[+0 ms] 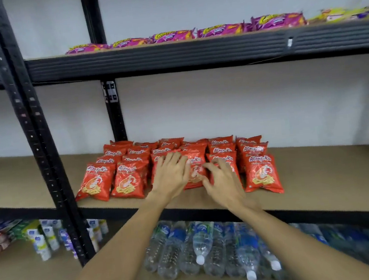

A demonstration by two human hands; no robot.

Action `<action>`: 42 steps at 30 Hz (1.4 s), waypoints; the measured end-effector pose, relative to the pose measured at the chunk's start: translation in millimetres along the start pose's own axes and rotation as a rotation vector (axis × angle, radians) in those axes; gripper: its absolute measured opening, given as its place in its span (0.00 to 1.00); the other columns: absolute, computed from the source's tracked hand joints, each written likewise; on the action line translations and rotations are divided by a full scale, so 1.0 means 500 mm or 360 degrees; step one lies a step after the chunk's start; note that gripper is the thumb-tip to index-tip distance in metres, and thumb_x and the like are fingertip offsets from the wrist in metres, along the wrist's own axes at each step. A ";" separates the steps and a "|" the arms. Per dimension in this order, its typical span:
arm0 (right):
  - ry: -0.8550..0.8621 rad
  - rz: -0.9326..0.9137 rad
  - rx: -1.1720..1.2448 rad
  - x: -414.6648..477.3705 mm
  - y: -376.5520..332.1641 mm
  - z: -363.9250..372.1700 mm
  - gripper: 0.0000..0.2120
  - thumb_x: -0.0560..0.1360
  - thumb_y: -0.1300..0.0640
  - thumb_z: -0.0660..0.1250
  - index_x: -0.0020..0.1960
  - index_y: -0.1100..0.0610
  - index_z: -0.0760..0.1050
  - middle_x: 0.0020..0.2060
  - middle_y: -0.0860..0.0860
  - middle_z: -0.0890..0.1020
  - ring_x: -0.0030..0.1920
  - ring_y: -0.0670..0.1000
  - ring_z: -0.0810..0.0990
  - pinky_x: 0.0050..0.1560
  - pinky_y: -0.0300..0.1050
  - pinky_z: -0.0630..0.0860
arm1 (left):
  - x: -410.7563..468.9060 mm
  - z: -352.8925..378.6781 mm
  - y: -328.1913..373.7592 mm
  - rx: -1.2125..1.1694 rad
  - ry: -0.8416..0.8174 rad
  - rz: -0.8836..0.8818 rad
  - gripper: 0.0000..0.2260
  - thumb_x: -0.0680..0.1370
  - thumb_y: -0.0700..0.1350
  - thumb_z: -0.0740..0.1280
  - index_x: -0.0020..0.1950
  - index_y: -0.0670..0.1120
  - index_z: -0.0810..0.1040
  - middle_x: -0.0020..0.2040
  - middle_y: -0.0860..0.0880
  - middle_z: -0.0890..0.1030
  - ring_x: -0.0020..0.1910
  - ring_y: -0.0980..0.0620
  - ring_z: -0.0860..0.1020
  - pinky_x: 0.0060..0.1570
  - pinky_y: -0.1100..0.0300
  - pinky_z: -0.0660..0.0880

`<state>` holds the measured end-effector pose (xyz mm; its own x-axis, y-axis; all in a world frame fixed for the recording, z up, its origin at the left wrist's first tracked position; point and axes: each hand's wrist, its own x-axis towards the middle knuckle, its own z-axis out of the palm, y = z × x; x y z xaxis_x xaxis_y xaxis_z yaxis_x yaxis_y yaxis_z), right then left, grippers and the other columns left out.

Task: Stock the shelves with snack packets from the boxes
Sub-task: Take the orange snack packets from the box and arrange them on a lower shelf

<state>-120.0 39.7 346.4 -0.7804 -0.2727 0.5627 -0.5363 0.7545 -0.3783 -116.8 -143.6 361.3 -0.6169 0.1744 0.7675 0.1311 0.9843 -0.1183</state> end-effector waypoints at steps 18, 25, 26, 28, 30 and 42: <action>0.0380 0.0508 -0.0197 -0.314 0.425 -0.340 0.14 0.79 0.55 0.65 0.63 0.55 0.77 0.56 0.52 0.76 0.55 0.55 0.76 0.55 0.53 0.76 | 0.080 0.012 0.652 -0.0743 -0.0213 0.0692 0.19 0.82 0.50 0.52 0.44 0.46 0.79 0.41 0.47 0.81 0.44 0.46 0.79 0.43 0.51 0.76; 0.0469 0.0835 -0.0213 -0.503 0.583 -0.423 0.15 0.80 0.52 0.65 0.64 0.54 0.77 0.57 0.49 0.77 0.56 0.51 0.76 0.56 0.50 0.77 | 0.018 0.043 0.910 -0.1051 -0.0409 0.0886 0.18 0.84 0.49 0.50 0.47 0.46 0.78 0.44 0.48 0.80 0.47 0.48 0.76 0.42 0.51 0.72; 0.0472 0.0885 -0.0208 -0.531 0.603 -0.431 0.15 0.80 0.52 0.64 0.65 0.53 0.77 0.57 0.48 0.76 0.57 0.50 0.76 0.57 0.50 0.76 | 0.007 0.049 0.941 -0.1066 -0.0450 0.0914 0.20 0.83 0.50 0.49 0.45 0.46 0.78 0.42 0.47 0.80 0.45 0.46 0.77 0.40 0.50 0.74; 0.0463 0.0989 -0.0196 -0.592 0.642 -0.442 0.15 0.80 0.50 0.63 0.65 0.52 0.76 0.56 0.47 0.76 0.58 0.49 0.75 0.57 0.48 0.76 | -0.022 0.069 1.003 -0.1129 -0.0536 0.0952 0.21 0.83 0.50 0.48 0.43 0.45 0.77 0.41 0.45 0.81 0.43 0.43 0.78 0.39 0.47 0.76; 0.0442 0.1099 -0.0197 -0.649 0.672 -0.450 0.14 0.81 0.50 0.62 0.64 0.50 0.76 0.55 0.46 0.75 0.58 0.49 0.74 0.57 0.47 0.76 | -0.053 0.089 1.056 -0.1177 -0.0682 0.0965 0.19 0.84 0.49 0.49 0.46 0.44 0.77 0.45 0.43 0.81 0.47 0.42 0.78 0.43 0.45 0.76; 0.0306 0.1688 -0.0144 -0.890 0.812 -0.416 0.16 0.81 0.47 0.62 0.65 0.51 0.76 0.58 0.47 0.77 0.59 0.50 0.75 0.61 0.50 0.75 | -0.219 0.278 1.282 -0.1234 -0.1619 0.0900 0.22 0.84 0.56 0.48 0.59 0.45 0.77 0.59 0.40 0.81 0.57 0.39 0.78 0.55 0.48 0.75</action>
<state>76.5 591.5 95.5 -0.7651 0.6377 0.0894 0.4145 0.5940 -0.6894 -73.1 472.0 113.6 -0.5787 0.8101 -0.0943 0.7327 0.5672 0.3762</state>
